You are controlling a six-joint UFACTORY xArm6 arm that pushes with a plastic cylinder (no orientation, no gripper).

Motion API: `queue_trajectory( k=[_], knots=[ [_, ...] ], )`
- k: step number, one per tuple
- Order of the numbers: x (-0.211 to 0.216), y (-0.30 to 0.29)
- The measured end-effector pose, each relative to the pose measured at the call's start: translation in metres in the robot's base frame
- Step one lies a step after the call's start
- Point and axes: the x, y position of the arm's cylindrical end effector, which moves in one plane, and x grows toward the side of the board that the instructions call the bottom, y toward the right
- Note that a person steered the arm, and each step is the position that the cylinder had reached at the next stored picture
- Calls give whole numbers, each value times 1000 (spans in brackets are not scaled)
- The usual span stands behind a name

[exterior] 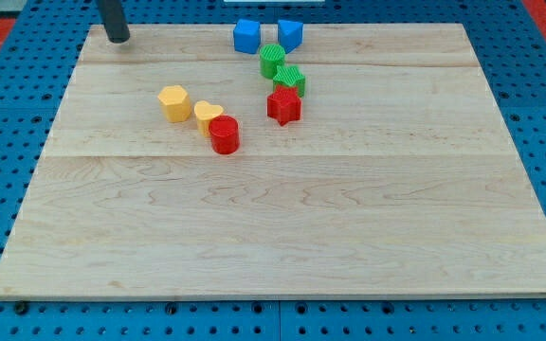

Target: Nudge the red circle left a bit

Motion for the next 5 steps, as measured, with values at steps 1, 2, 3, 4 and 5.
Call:
queue_trajectory(
  k=[1, 2, 3, 4, 5],
  knots=[
    [0, -17],
    [20, 3],
    [31, 42],
    [31, 69],
    [31, 96]
  ],
)
